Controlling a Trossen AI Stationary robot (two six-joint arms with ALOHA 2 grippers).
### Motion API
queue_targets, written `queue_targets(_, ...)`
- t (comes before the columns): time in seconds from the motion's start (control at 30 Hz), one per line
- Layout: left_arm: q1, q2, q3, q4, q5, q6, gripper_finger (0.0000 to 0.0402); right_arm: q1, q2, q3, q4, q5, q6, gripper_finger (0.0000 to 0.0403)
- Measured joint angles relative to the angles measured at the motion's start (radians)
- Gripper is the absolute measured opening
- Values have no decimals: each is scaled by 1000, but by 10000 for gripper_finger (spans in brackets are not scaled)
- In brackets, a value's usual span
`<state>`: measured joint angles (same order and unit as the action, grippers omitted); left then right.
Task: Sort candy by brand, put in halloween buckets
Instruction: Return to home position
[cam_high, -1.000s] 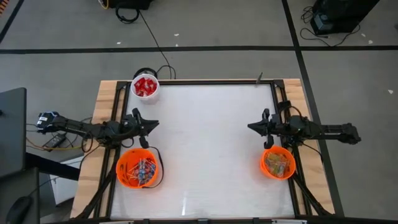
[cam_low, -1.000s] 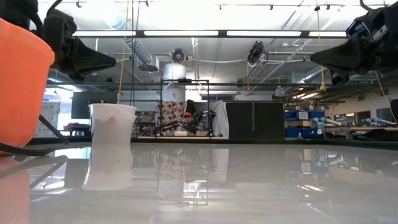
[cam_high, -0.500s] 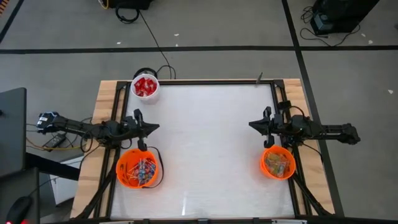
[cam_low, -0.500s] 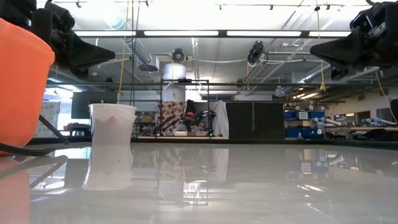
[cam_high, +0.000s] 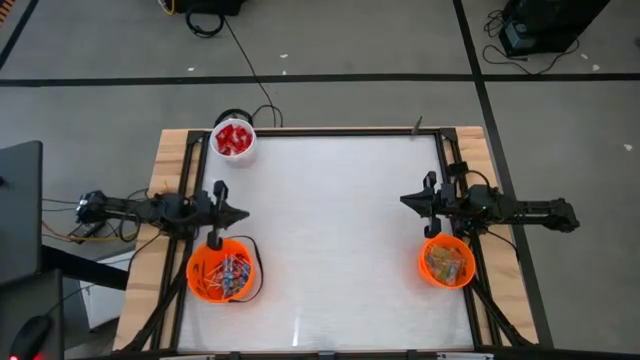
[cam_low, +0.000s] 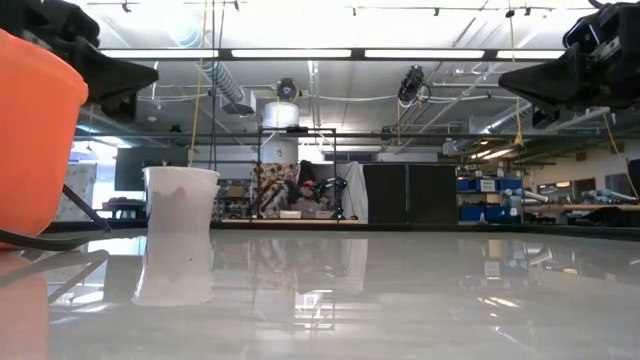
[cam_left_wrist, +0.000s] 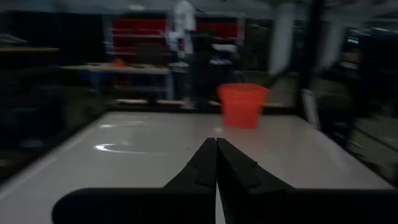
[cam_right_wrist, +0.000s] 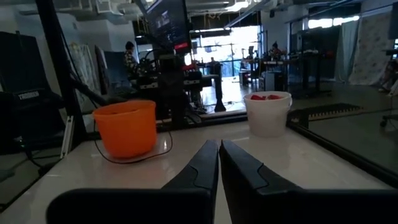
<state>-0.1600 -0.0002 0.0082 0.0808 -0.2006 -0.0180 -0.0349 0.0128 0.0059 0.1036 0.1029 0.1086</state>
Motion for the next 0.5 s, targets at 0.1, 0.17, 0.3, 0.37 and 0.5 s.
queue_targets(0.1, 0, 1, 0, -2, 75, -1, 9, 0, 2, 0, 1, 4, 0, 32)
queue_targets(0.17, 1, 0, 0, -20, 69, 11, 9, 0, 3, 0, 5, 4, 0, 32)
queue_targets(0.3, 1, 28, 0, -45, 35, -92, 9, 0, 7, 0, 18, 5, 0, 32)
queue_targets(0.37, 1, 37, 0, -39, 33, -125, 10, 0, 9, 0, 15, 5, 0, 32)
queue_targets(0.5, 1, 42, 0, -29, 32, -292, 15, 0, 8, 0, 16, 5, 0, 31)
